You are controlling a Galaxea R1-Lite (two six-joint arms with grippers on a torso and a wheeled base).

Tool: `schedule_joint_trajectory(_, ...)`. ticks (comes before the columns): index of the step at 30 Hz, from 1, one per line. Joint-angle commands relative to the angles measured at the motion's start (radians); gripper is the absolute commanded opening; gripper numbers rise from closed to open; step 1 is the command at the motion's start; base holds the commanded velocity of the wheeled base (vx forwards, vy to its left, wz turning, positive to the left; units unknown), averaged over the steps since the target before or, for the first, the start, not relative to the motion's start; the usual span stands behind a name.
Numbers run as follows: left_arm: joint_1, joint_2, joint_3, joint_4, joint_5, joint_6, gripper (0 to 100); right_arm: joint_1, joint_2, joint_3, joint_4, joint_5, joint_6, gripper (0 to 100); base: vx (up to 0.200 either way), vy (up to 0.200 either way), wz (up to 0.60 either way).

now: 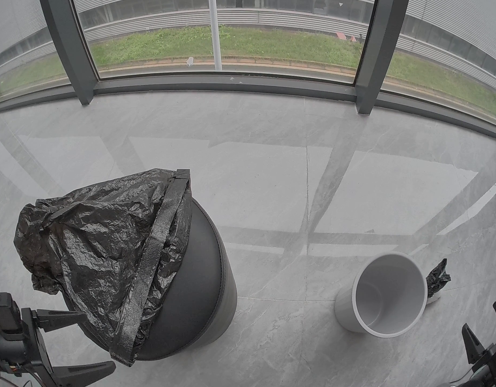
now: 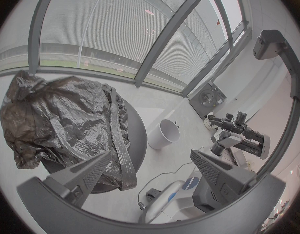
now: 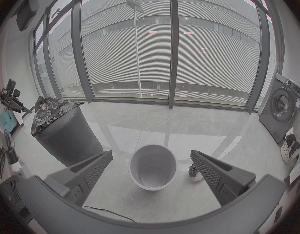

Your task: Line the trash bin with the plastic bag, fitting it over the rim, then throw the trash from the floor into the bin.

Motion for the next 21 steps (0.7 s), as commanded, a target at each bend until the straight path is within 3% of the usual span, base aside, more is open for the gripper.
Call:
schedule_joint_trajectory(1, -0.027, 0.048, 0.02, 0.006, 0.001, 0.007, 100, 0.001, 0.001, 0.016, 0.0, 0.0, 0.0, 100, 0.0, 0.0, 0.0)
schedule_joint_trajectory(8, -0.068, 0.103, 0.025, 0.003, 0.024, 0.024, 100, 0.001, 0.001, 0.016, 0.0, 0.0, 0.0, 100, 0.0, 0.0, 0.0)
schedule_joint_trajectory(14, -0.068, 0.206, 0.035, -0.017, 0.107, 0.136, 100, 0.001, -0.005, 0.016, 0.0, 0.0, 0.002, 100, 0.0, 0.0, 0.0)
schedule_joint_trajectory(21, -0.068, 0.29, 0.038, -0.096, 0.146, 0.147, 100, 0.001, -0.02, 0.016, 0.0, 0.0, 0.002, 100, 0.0, 0.0, 0.0)
